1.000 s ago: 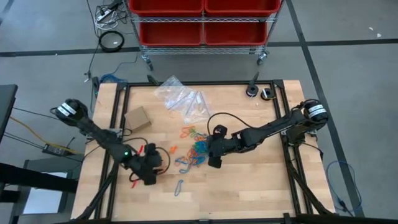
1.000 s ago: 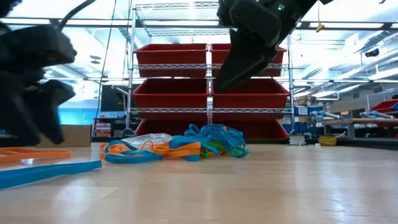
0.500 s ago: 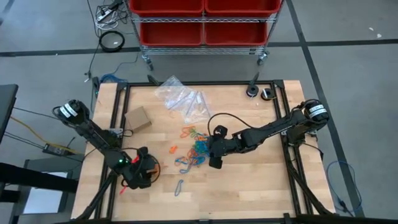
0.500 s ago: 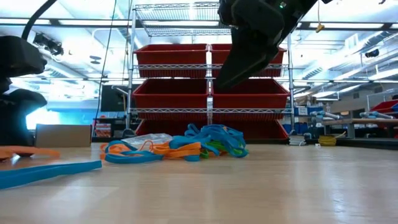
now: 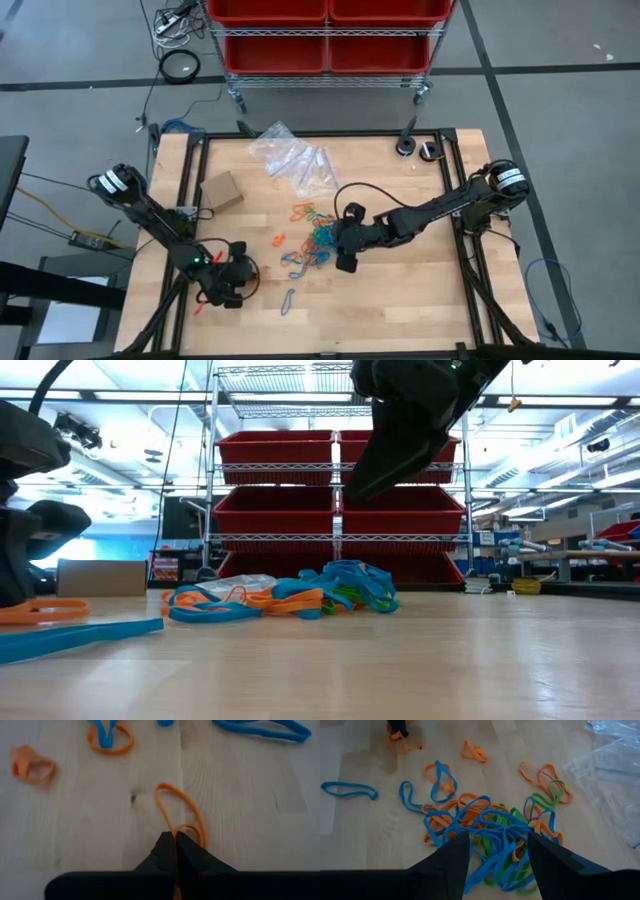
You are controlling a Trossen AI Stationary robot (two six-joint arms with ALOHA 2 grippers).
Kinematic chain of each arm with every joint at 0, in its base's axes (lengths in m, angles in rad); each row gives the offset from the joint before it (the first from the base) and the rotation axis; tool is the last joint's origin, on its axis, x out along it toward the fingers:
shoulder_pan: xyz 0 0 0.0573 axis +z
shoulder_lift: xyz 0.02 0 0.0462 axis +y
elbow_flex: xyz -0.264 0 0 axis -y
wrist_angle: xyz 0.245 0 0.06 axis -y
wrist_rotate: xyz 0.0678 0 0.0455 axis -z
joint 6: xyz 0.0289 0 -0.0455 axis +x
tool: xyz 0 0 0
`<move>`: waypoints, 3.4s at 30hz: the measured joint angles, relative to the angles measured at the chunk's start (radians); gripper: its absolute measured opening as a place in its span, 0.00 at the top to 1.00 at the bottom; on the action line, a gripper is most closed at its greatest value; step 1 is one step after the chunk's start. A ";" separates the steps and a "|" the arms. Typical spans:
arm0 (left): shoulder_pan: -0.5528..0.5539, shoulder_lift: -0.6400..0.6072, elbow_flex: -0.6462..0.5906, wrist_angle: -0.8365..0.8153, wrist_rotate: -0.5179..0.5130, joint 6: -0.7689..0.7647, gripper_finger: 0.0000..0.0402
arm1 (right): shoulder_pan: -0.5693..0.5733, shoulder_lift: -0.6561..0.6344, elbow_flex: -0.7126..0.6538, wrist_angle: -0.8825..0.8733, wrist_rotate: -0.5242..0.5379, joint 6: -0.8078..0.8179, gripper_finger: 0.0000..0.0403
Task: Sort rubber bands
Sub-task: Prepare the rubber bands to put into the zip bags
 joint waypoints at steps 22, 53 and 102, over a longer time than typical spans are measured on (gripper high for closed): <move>0.524 -0.015 0.164 0.226 0.212 0.594 0.90 | 0.027 0.000 0.000 -0.005 0.001 0.009 0.58; 0.928 0.175 0.174 0.223 0.506 0.525 0.44 | 0.158 0.001 0.000 -0.041 0.151 0.070 0.58; 0.738 0.085 0.344 -0.527 0.469 0.467 0.57 | 0.247 0.001 0.001 -0.023 0.238 0.102 0.58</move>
